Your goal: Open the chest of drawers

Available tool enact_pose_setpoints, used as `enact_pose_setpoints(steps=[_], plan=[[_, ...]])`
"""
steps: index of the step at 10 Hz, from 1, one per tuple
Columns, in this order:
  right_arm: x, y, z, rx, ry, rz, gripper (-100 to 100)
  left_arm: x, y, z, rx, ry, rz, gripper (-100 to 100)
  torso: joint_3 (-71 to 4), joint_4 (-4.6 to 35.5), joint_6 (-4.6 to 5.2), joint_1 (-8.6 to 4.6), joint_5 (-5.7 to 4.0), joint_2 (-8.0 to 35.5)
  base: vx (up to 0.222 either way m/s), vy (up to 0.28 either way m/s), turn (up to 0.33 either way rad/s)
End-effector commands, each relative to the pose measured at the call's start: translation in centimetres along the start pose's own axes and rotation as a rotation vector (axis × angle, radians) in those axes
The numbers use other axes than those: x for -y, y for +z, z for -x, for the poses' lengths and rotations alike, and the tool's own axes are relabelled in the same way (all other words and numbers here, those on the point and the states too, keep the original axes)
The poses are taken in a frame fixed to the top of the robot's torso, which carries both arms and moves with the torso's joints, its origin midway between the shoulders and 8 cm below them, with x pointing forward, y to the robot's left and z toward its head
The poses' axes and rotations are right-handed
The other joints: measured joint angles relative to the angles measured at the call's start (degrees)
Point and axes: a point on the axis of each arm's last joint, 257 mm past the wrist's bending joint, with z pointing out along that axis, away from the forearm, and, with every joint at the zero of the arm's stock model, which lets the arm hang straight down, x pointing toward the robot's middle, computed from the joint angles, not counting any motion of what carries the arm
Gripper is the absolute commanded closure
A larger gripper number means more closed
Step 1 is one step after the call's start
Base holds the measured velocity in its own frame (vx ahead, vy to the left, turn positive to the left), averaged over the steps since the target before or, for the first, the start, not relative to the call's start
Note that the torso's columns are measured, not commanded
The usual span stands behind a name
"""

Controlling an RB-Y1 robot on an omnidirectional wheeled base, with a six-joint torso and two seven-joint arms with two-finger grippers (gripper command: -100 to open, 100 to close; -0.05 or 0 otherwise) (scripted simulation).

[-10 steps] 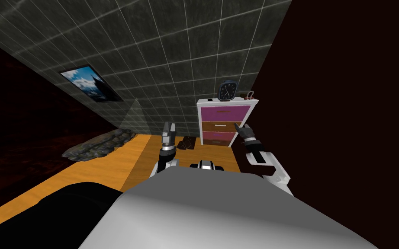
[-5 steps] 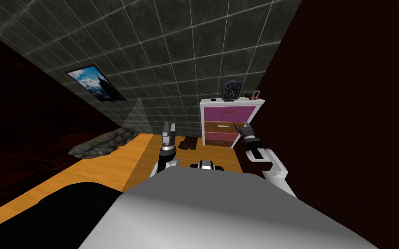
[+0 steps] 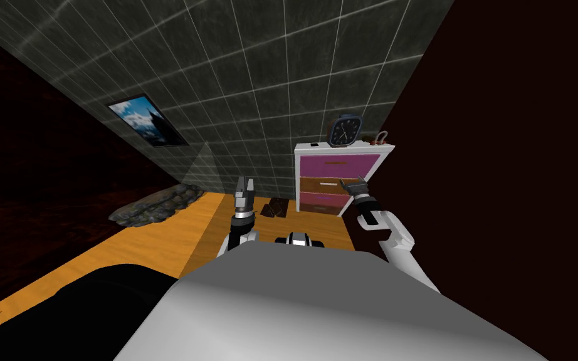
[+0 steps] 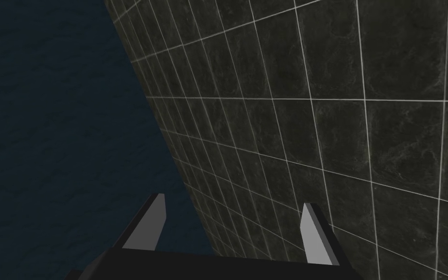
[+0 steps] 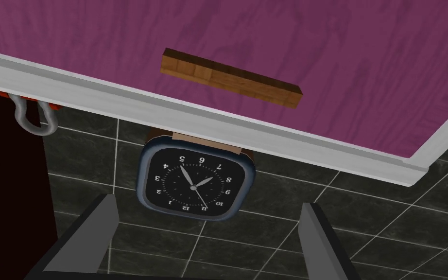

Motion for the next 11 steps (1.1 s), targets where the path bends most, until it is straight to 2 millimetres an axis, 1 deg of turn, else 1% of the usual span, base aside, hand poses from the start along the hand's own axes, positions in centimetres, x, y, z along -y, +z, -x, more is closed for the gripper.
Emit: enact_pose_setpoints(steps=[1, 2, 3, 4, 5, 6, 7, 8, 10, 11], plan=[[1.0, 1.1, -1.1, -0.032, -0.14, -0.015, -100, 0.0, 0.0, 0.0, 0.0, 0.0, 0.0, 0, 0.01, 0.01, 0.02, -0.04, 0.0, 0.02, 0.034, 0.06, 0.068], [1.0, 1.1, -1.1, -0.032, -0.148, -0.015, -100, 0.0, 0.0, 0.0, 0.0, 0.0, 0.0, 0, -0.01, 0.0, 0.0, 0.0, 0.0, -0.03, 0.026, 0.051, 0.031], [1.8, 1.8, -1.8, -0.053, -0.229, -0.025, -100, 0.0, 0.0, 0.0, 0.0, 0.0, 0.0, 0, 0.0, 0.0, 0.02, -0.03, 0.0, 0.0, 0.02, 0.051, 0.07], [1.8, 1.8, -1.8, -0.053, -0.237, -0.024, -100, 0.0, 0.0, 0.0, 0.0, 0.0, 0.0, 0, 0.0, 0.0, 0.0, -0.02, 0.0, 0.01, 0.025, 0.045, 0.038], [2.5, 2.5, -2.4, -0.074, -0.318, -0.033, -100, 0.0, 0.0, 0.0, 0.0, 0.0, 0.0, 0, 0.0, 0.0, 0.02, -0.03, 0.0, 0.0, 0.029, 0.062, 0.057], [2.5, 2.5, -2.4, -0.074, -0.323, -0.033, -100, 0.0, 0.0, 0.0, 0.0, 0.0, 0.0, 0, -0.01, 0.0, 0.0, 0.03, 0.01, -0.02, 0.023, 0.054, 0.033], [3.3, 3.2, -3.0, -0.095, -0.403, -0.042, -100, 0.0, 0.0, 0.0, 0.0, 0.0, 0.0, 0, 0.0, 0.0, 0.02, 0.0, 0.01, 0.0, 0.026, 0.064, 0.07], [3.3, 3.2, -3.0, -0.095, -0.407, -0.042, -100, 0.0, 0.0, 0.0, 0.0, 0.0, 0.0, 0, -0.01, 0.0, -0.01, 0.03, 0.01, -0.02, 0.03, 0.047, 0.037], [5.0, 4.4, -3.9, -0.133, -0.554, -0.058, -100, 0.0, 0.0, 0.0, 0.0, 0.0, 0.0, 0, -0.01, 0.0, 0.0, -0.06, -0.02, -0.02, 0.04, 0.051, 0.084], [5.0, 4.4, -4.0, -0.136, -0.567, -0.057, -100, 0.0, 0.0, 0.0, 0.0, 0.0, 0.0, 0, -0.05, -0.02, -0.02, 0.05, 0.01, -0.09, 0.036, 0.055, 0.039]])
